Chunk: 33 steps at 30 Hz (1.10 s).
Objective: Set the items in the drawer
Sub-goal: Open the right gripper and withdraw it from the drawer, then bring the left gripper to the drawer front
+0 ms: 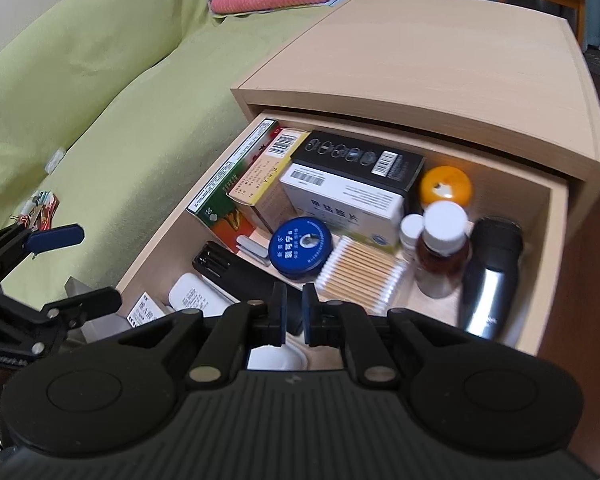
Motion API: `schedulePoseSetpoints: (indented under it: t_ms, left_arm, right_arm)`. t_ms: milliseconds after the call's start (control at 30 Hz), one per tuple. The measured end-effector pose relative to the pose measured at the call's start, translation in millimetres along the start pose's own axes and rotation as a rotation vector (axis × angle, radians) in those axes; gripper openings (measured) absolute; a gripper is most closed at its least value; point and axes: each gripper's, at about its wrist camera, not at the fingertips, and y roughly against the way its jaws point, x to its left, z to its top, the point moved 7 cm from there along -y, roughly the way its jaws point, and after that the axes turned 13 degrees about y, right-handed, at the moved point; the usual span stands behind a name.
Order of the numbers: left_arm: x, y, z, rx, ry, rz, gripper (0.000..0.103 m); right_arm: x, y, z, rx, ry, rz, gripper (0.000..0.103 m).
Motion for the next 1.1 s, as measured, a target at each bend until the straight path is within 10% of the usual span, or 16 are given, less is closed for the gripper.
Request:
schedulePoseSetpoints:
  t_ms: [1100]
  left_arm:
    - [6,17,-10,0.001,-0.027,0.113,0.099]
  right_arm:
    - [6,88,-53,-0.233,0.116,-0.12,0.034]
